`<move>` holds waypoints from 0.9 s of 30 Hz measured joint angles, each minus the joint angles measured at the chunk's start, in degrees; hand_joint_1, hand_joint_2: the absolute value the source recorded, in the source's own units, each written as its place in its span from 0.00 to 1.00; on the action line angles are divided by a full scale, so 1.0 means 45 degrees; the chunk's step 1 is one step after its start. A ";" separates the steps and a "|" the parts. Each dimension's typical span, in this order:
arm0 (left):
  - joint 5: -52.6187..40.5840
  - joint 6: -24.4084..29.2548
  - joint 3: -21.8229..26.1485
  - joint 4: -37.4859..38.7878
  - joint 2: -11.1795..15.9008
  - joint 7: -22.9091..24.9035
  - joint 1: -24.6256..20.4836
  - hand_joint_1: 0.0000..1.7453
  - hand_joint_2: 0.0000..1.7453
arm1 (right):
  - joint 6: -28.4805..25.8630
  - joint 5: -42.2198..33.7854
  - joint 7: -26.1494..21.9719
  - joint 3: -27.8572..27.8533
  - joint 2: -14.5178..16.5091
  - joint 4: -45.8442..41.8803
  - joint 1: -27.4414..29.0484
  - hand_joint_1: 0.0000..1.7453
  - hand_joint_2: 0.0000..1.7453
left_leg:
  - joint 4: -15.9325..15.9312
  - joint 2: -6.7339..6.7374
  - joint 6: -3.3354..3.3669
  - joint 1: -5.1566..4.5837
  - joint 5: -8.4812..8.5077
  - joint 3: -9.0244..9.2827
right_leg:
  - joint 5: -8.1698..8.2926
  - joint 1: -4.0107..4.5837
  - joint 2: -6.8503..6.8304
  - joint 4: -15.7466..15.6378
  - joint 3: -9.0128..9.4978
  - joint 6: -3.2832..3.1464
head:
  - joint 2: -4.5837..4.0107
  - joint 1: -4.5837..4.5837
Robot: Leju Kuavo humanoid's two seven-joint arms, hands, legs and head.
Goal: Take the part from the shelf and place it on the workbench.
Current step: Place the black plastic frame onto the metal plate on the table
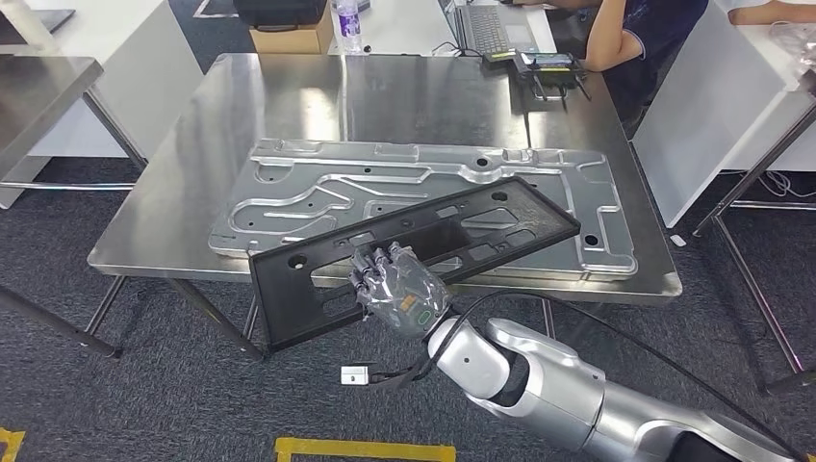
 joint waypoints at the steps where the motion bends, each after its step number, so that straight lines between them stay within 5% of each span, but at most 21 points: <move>1: 0.0000 0.0000 0.0000 0.0000 -0.0001 -0.0004 0.0006 0.00 1.00 | 0.0012 0.0000 0.0001 -0.0002 -0.0012 -0.0027 -0.0034 1.00 1.00 | -0.0630 -0.0001 0.0041 -0.0027 0.0208 0.0283 | -0.0032 0.0020 0.0009 0.0000 0.0027 0.0055 | -0.0001 0.0001; 6: -0.0007 0.0000 0.0000 0.0000 -0.0005 -0.0021 0.0066 0.00 1.00 | 0.0097 0.0000 0.0007 -0.0015 -0.0098 -0.0174 -0.0149 1.00 1.00 | -0.1075 -0.0068 0.0374 -0.0077 0.0192 0.0574 | -0.0270 0.0007 -0.0018 0.0222 -0.0009 0.0374 | 0.0001 0.0023; 10: -0.0040 -0.0018 0.0000 0.0000 -0.0012 -0.0037 0.0086 0.00 1.00 | 0.0187 0.0000 0.0016 -0.0022 -0.0228 -0.0223 -0.0212 1.00 1.00 | -0.1124 -0.0060 0.0624 -0.0098 0.0122 0.0738 | -0.1599 0.0014 -0.0026 0.3382 -0.1598 0.0447 | -0.0001 0.0049; 11: -0.0056 -0.0027 0.0000 0.0000 -0.0015 -0.0037 0.0102 0.00 1.00 | 0.0216 0.0000 0.0015 -0.0021 -0.0266 -0.0223 -0.0194 1.00 1.00 | -0.1123 -0.0064 0.0652 -0.0117 0.0094 0.0770 | -0.1654 0.0016 -0.0026 0.3871 -0.1918 0.0448 | -0.0001 0.0050; 13: -0.0080 -0.0034 0.0000 0.0000 -0.0015 -0.0037 0.0132 0.00 1.00 | 0.0261 0.0000 0.0013 -0.0019 -0.0344 -0.0223 -0.0170 1.00 1.00 | -0.1121 -0.0093 0.0660 -0.0142 0.0025 0.0873 | -0.1008 0.0019 -0.0027 0.3256 -0.1777 0.0397 | 0.0000 0.0052; 16: -0.0091 -0.0034 0.0001 0.0000 -0.0015 -0.0039 0.0122 0.00 1.00 | 0.0284 0.0000 0.0022 -0.0019 -0.0408 -0.0227 -0.0187 1.00 1.00 | -0.1099 -0.0142 0.0549 -0.0207 -0.0137 0.1029 | 0.0232 0.0055 -0.0024 0.0547 -0.0541 0.0243 | 0.0001 0.0052; 21: -0.0078 -0.0050 0.0000 0.0000 -0.0007 -0.0044 0.0118 0.00 1.00 | 0.0316 -0.0005 0.0134 -0.0068 -0.0508 -0.0283 -0.0192 1.00 1.00 | -0.0891 -0.0130 0.0253 -0.0206 -0.0401 0.0943 | 0.0287 0.0076 -0.0025 -0.0101 -0.0254 0.0010 | 0.0000 0.0045; 23: -0.0081 -0.0053 0.0000 0.0000 -0.0004 -0.0049 0.0114 0.00 1.00 | 0.0313 -0.0005 0.0146 -0.0107 -0.0529 -0.0324 -0.0197 1.00 1.00 | 0.0240 -0.0096 0.0104 -0.0134 -0.0988 0.0400 | 0.0272 0.0020 -0.0032 -0.0137 -0.0204 -0.0079 | -0.0001 0.0027; 25: -0.0072 -0.0058 0.0009 -0.0001 -0.0005 -0.0062 0.0091 0.00 1.00 | 0.0313 -0.0005 0.0148 -0.0117 -0.0556 -0.0335 -0.0171 1.00 1.00 | 0.2081 -0.0068 -0.0023 -0.0058 -0.1677 -0.0569 | 0.0226 0.0012 -0.0030 -0.0131 -0.0189 -0.0129 | -0.0001 0.0008; 27: -0.0096 -0.0078 0.0018 -0.0004 -0.0005 -0.0069 0.0044 0.00 1.00 | 0.0315 -0.0005 0.0149 -0.0115 -0.0588 -0.0335 -0.0121 1.00 1.00 | 0.2796 -0.0043 -0.0113 0.0009 -0.1652 -0.1063 | 0.0165 -0.0005 -0.0027 -0.0128 -0.0137 -0.0126 | -0.0001 0.0005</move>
